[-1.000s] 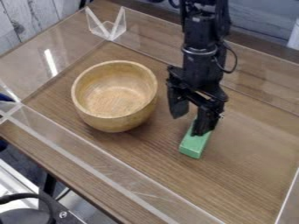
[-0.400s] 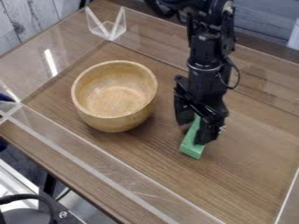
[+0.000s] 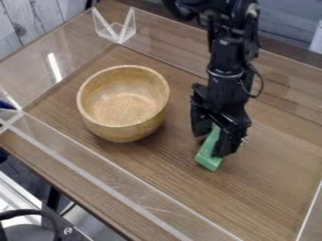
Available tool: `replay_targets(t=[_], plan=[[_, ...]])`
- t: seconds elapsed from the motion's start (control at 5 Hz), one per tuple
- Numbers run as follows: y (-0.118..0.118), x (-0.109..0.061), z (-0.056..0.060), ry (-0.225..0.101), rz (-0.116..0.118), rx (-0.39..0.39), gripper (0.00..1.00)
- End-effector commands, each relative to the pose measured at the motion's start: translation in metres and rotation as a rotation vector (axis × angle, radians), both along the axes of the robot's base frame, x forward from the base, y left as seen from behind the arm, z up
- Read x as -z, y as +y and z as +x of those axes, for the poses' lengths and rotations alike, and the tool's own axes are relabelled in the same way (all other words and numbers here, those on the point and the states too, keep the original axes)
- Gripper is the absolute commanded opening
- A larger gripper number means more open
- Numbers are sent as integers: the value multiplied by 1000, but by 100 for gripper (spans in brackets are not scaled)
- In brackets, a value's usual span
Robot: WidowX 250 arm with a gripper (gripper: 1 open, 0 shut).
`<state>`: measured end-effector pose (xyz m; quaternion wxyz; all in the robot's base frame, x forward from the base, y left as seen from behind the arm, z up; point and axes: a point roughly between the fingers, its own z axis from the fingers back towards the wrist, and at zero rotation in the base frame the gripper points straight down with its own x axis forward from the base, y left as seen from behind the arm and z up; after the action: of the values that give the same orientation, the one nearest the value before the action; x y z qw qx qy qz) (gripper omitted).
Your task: Put the green block in the brown bowl
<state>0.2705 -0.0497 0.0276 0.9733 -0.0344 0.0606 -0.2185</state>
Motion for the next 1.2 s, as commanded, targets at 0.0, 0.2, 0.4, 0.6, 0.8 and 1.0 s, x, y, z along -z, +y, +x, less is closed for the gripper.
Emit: replay_targets(t=[0.0, 0.2, 0.4, 0.6, 0.8, 1.0], plan=[[-5, -1, 7, -19, 4, 12, 100], [-8, 1, 11, -13, -15, 1, 0], [-12, 2, 14, -18, -42, -14, 0], [-9, -7, 12, -39, -47, -35, 0], [-6, -16, 10, -59, -51, -57, 0], [-6, -14, 8, -83, -66, -86, 0]])
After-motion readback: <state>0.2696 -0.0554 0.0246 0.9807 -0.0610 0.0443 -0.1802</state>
